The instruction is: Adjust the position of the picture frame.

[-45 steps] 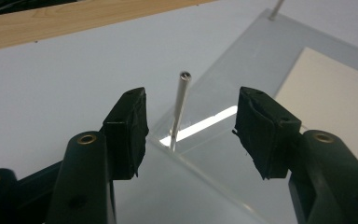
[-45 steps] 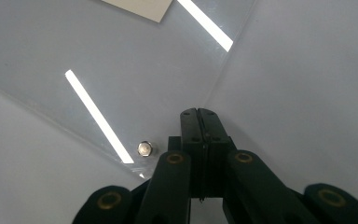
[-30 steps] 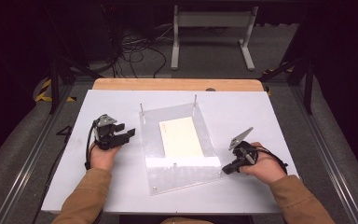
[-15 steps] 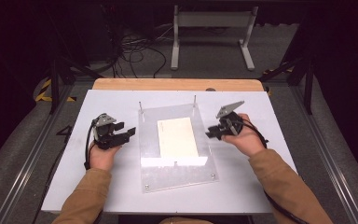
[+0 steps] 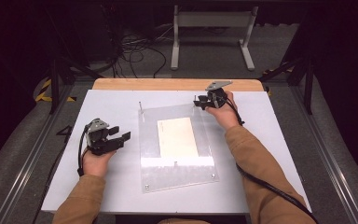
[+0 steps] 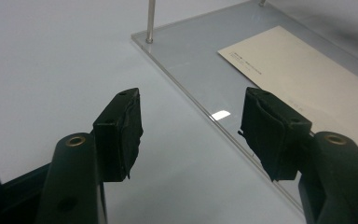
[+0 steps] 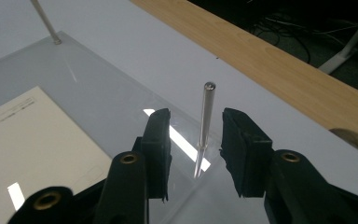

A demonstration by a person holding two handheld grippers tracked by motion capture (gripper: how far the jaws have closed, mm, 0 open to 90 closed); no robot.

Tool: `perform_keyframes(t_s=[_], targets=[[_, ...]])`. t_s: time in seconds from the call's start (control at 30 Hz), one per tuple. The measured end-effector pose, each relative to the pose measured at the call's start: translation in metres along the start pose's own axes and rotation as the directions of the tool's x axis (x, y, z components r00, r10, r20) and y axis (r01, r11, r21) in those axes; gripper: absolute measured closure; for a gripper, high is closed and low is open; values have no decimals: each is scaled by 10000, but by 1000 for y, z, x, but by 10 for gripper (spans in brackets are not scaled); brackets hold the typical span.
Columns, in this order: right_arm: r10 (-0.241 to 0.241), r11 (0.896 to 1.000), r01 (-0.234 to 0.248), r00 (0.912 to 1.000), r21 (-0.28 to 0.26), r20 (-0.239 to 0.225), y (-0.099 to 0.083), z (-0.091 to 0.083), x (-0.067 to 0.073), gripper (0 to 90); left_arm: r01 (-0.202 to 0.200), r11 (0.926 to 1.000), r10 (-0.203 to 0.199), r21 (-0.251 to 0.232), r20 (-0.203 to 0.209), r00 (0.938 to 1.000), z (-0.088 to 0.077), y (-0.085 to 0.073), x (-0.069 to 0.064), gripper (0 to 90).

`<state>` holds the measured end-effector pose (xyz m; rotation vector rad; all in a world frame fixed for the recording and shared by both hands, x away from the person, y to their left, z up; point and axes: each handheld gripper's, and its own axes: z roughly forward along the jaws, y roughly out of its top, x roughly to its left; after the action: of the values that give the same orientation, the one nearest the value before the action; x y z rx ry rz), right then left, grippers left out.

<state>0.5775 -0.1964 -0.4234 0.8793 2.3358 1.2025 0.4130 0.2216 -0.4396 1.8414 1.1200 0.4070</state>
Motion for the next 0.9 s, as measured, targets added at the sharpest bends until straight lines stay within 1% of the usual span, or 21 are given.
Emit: perform_keyframes(t_s=[0.07,0.1,0.13,0.2,0.23,0.27,0.3,0.33,0.37,0.4,0.47,0.53,0.57,0.6,0.63,0.67,0.7,0.77,0.87,0.9], targets=[[-144,9999,144,9999,59,-3,2,7,-2,677,-112,9999,112,30,-146,9998,-5,-4,0,382],[-144,9999,144,9999,59,-3,2,7,-2,677,-112,9999,112,30,-146,9998,-5,-4,0,382],[-199,9997,200,9998,112,-47,4,13,-3,697,-63,10000,63,15,-150,9999,-8,-5,0,382],[-193,9997,194,9998,114,-86,6,15,-4,710,-5,10000,5,-12,-138,9999,-9,-6,0,382],[-242,9997,243,9996,71,-149,8,18,-4,768,-83,10000,83,-8,-173,9998,-11,-7,1,382],[-326,9994,329,9993,132,-178,8,18,-4,819,-83,10000,83,-8,-173,9998,-11,-7,1,382],[-326,9994,329,9993,132,-178,8,18,-4,819,12,10000,-12,-26,-162,9999,-11,-8,1,382],[-557,9981,556,9984,272,28,9,18,-4,849,65,10000,-66,-37,-175,9998,-11,-8,1,382],[-515,9981,514,9987,337,19,9,17,-3,852,15,10000,-15,-17,-142,9999,-10,-8,1,382],[-605,9972,602,9982,433,60,10,16,-3,852,15,10000,-15,-17,-142,9999,-10,-8,1,382],[-640,9968,634,9979,492,109,10,12,-2,853,14,10000,-14,43,-61,10000,-9,-8,1,382],[-674,9963,665,9976,543,142,10,9,-2,853,-20,10000,20,10,-77,10000,-8,-7,1,382],[-751,9954,741,9971,615,150,10,6,-2,853,-16,10000,16,3,-74,10000,-8,-7,1,382],[-821,9945,809,9965,668,147,9,2,-2,853,-96,10000,96,-13,-57,9999,-7,-6,1,382],[-952,9922,938,9954,827,133,8,-8,-4,853,-45,10000,45,-39,0,10000,-6,-4,-1,381],[-952,9922,938,9954,827,133,8,-8,-4,853,-45,10000,45,-39,0,10000,-6,-4,-1,380],[-979,9917,967,9951,844,104,6,-13,-5,853,-139,9999,139,-27,14,9999,-6,-3,-1,380],[-1026,9907,1016,9947,904,63,-1,-26,-7,854,-139,9999,139,-1,67,9999,-3,-2,-4,379],[-973,9916,967,9952,853,31,-11,-38,-8,854,-258,9996,256,114,152,9996,1,-1,-6,379],[-927,9924,925,9957,808,-11,-15,-40,-8,854,-295,9995,294,107,120,9995,2,-1,-7,379]])
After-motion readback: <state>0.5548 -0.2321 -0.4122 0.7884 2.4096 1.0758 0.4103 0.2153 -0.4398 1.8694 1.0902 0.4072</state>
